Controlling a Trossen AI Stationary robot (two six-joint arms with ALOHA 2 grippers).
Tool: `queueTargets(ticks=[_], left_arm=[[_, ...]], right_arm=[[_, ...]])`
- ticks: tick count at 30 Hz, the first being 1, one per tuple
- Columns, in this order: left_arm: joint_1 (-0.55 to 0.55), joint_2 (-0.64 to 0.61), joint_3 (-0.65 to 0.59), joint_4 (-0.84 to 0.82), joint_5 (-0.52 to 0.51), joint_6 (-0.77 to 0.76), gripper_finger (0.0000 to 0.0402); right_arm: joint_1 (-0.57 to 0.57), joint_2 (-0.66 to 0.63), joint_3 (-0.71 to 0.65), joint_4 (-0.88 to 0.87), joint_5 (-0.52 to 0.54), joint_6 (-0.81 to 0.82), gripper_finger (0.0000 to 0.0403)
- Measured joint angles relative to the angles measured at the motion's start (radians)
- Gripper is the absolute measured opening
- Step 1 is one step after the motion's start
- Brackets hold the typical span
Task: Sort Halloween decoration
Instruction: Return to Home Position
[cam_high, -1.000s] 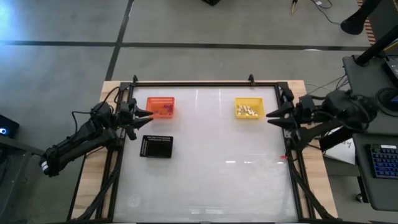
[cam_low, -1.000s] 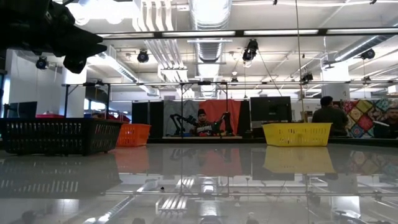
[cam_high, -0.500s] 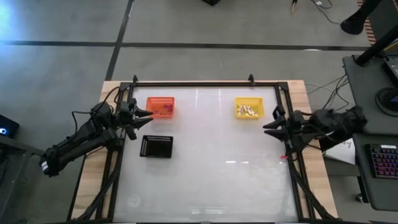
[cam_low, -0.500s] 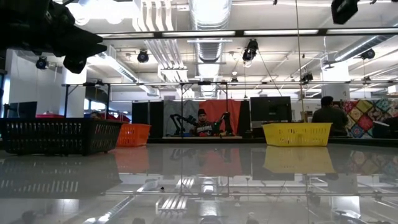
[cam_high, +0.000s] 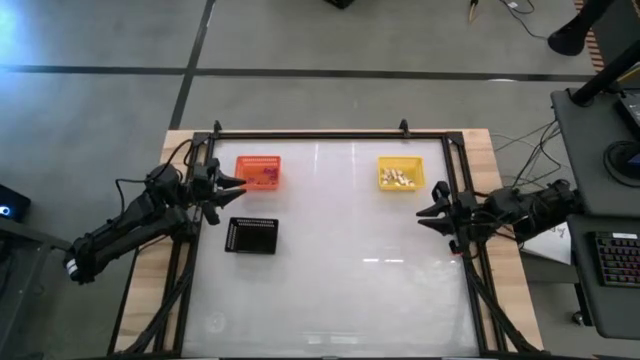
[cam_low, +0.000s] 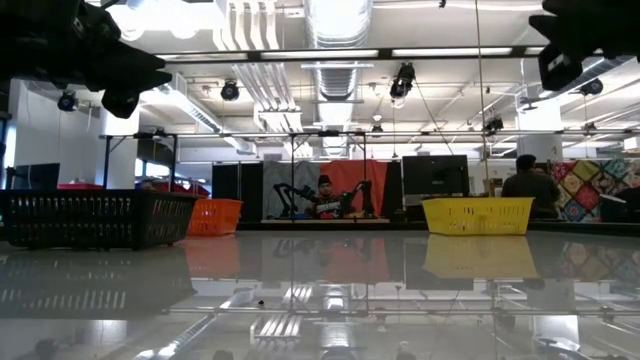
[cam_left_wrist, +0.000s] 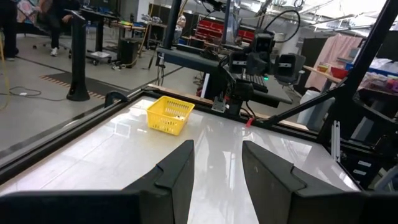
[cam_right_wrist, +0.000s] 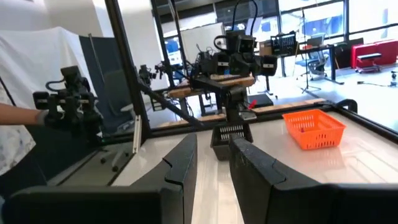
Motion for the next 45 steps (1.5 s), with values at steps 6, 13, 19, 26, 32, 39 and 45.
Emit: queueTargets(ticks=[6,13,19,26,32,39,45], left_arm=[[0.000,0.000,0.000,0.000,0.000,0.000,0.0118],[0.000,0.000,0.000,-0.001,0.000,-0.058,0.0118],[0.000,0.006,0.000,-0.009,0.000,-0.104,0.0118],[0.000,0.025,0.000,-0.009,0.000,-0.100,0.0118],[0.000,0.050,0.000,-0.008,0.000,-0.112,0.0118],[0.000,0.071,0.000,-0.007,0.000,-0.145,0.0118],[0.000,0.089,0.000,-0.007,0.001,-0.146,0.0118]], right_arm=[[0.000,-0.070,-0.066,0.000,-0.001,-0.007,0.0082],[0.000,-0.083,-0.128,0.004,-0.002,0.010,0.0082],[0.000,-0.074,-0.160,0.009,-0.009,0.019,0.0082],[0.000,-0.070,-0.160,0.007,-0.011,-0.032,0.0082],[0.000,-0.064,-0.160,0.004,-0.012,0.007,0.0082],[0.000,-0.064,-0.160,0.003,-0.012,0.008,0.0082],[0.000,-0.063,-0.161,0.003,-0.011,0.007,0.0082]])
